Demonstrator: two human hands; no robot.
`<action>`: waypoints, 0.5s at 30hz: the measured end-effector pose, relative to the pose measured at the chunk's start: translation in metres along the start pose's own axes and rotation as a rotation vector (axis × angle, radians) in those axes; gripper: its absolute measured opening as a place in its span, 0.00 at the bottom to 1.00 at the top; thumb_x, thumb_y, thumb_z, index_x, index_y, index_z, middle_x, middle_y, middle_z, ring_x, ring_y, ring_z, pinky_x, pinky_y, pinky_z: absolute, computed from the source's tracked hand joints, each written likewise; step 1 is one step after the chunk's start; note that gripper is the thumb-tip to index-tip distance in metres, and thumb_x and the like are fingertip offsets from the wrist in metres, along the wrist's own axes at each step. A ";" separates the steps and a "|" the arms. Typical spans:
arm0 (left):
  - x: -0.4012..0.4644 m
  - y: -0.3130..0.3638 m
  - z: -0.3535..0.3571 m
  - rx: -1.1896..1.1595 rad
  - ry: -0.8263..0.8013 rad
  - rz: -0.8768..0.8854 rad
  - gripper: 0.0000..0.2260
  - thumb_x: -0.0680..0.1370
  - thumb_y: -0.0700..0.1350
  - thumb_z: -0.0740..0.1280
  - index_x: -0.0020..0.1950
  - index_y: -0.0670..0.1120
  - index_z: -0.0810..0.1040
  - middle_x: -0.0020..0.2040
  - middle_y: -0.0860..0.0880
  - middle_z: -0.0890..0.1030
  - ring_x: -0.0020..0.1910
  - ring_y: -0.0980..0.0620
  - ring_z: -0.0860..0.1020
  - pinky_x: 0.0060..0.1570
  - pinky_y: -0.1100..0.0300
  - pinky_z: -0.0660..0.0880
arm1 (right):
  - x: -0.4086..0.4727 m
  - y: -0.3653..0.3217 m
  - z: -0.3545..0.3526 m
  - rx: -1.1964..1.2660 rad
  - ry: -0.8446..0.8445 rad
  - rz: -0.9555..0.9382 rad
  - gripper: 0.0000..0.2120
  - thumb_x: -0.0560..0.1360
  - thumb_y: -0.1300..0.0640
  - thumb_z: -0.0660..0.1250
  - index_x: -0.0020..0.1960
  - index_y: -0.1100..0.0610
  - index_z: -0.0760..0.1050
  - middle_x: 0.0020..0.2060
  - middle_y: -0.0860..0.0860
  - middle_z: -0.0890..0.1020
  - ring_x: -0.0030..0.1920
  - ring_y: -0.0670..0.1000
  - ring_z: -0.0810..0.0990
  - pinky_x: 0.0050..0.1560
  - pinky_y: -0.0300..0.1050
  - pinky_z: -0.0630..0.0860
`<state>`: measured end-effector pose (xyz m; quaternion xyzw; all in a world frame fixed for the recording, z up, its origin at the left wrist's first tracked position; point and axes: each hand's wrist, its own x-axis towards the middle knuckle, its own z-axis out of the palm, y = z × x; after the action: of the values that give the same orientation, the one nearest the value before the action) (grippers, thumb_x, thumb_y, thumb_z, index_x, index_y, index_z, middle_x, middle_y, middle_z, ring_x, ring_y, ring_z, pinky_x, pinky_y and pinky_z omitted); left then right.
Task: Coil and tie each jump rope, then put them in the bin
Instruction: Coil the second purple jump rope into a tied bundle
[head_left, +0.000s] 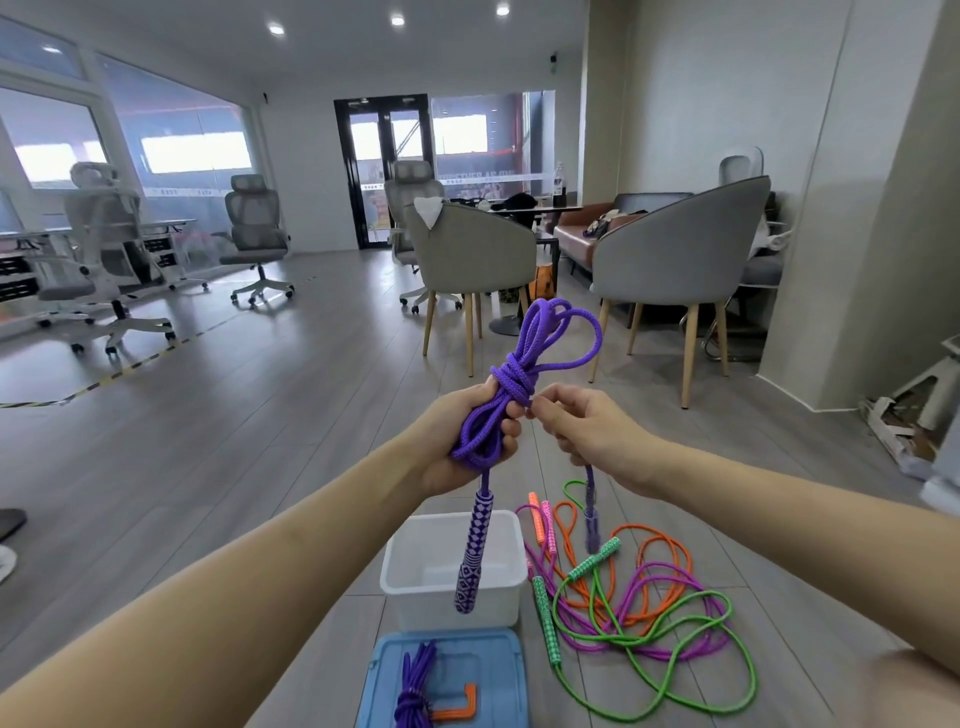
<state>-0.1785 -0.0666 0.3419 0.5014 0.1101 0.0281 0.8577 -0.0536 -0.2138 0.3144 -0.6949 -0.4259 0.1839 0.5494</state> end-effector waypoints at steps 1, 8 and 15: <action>0.000 0.000 0.000 -0.001 -0.004 0.004 0.16 0.87 0.50 0.57 0.63 0.40 0.75 0.38 0.48 0.77 0.33 0.54 0.74 0.35 0.63 0.76 | 0.000 -0.001 0.000 0.008 -0.004 -0.015 0.14 0.83 0.46 0.63 0.58 0.55 0.79 0.36 0.50 0.68 0.32 0.45 0.66 0.33 0.41 0.65; -0.002 0.013 -0.014 0.242 -0.210 -0.024 0.11 0.87 0.48 0.58 0.64 0.43 0.73 0.39 0.47 0.75 0.28 0.56 0.72 0.26 0.66 0.71 | -0.004 -0.009 -0.025 -0.151 -0.270 0.005 0.16 0.83 0.45 0.63 0.47 0.56 0.78 0.36 0.49 0.74 0.34 0.47 0.68 0.37 0.40 0.69; -0.001 -0.011 -0.016 1.145 -0.259 -0.233 0.08 0.85 0.49 0.64 0.55 0.44 0.73 0.42 0.45 0.81 0.33 0.52 0.75 0.31 0.61 0.73 | -0.001 0.005 -0.024 -0.632 -0.421 0.127 0.18 0.77 0.45 0.73 0.44 0.60 0.81 0.32 0.50 0.75 0.33 0.47 0.71 0.36 0.42 0.69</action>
<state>-0.1836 -0.0583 0.3244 0.8679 0.0565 -0.1913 0.4549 -0.0347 -0.2299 0.3175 -0.8019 -0.5213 0.2159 0.1964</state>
